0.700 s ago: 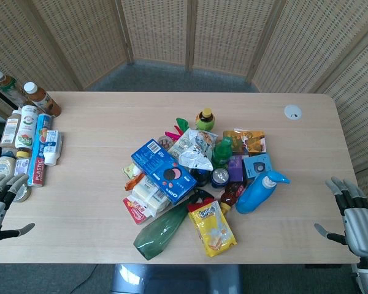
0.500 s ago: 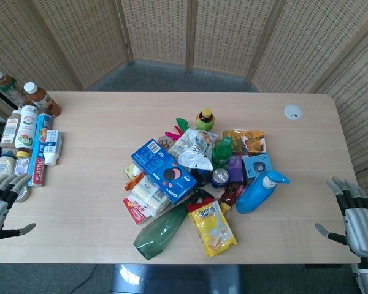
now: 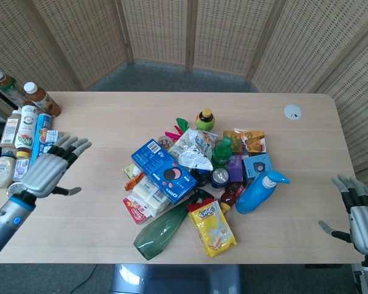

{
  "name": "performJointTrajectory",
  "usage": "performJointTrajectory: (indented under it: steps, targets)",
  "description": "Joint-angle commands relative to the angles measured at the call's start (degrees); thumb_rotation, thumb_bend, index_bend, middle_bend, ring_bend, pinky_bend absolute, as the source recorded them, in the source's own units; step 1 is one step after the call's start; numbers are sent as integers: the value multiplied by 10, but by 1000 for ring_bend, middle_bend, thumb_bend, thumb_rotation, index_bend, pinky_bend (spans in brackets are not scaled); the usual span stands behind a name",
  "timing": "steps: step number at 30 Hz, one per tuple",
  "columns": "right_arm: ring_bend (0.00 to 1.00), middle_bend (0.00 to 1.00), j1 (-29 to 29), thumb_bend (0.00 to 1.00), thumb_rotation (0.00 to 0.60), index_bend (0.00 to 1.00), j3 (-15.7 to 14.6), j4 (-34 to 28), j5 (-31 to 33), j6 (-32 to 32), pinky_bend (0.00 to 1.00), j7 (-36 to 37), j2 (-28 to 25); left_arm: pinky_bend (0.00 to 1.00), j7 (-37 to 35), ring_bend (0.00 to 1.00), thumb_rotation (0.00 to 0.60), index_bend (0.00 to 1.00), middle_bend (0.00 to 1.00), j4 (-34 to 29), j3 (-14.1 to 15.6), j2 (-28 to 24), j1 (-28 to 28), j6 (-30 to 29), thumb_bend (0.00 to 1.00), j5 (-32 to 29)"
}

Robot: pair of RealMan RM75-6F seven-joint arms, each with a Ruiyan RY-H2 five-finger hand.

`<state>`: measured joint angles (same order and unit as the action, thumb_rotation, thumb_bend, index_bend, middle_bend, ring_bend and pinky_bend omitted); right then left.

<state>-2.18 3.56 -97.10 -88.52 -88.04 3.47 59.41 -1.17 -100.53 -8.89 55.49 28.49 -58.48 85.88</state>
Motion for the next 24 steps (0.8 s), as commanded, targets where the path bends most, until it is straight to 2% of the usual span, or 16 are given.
performJointTrajectory:
  steps: [1, 6, 9, 15, 24]
  targets:
    - [0, 0, -4, 0, 600, 0, 5, 7, 10, 7, 0, -3, 5, 0, 147, 0, 600, 0, 0, 5, -73, 55, 138, 130, 0, -172]
    - [0, 0, -12, 0, 600, 0, 14, 15, 29, 21, 0, -3, 12, 0, 280, 0, 600, 0, 0, 61, -63, 134, 236, 173, 0, -300]
    - [0, 0, -14, 0, 600, 0, 17, 20, 36, 24, 0, -1, 13, 0, 330, 0, 600, 0, 0, 98, -50, 177, 278, 176, 0, -335]
    - [0, 0, -15, 0, 600, 0, 26, 27, 60, 31, 0, 9, 12, 0, 377, 0, 600, 0, 0, 151, -25, 243, 334, 186, 0, -386]
    - [0, 0, -14, 0, 600, 0, 31, 31, 73, 35, 0, 21, 9, 0, 408, 0, 600, 0, 0, 182, 1, 289, 380, 181, 0, -430]
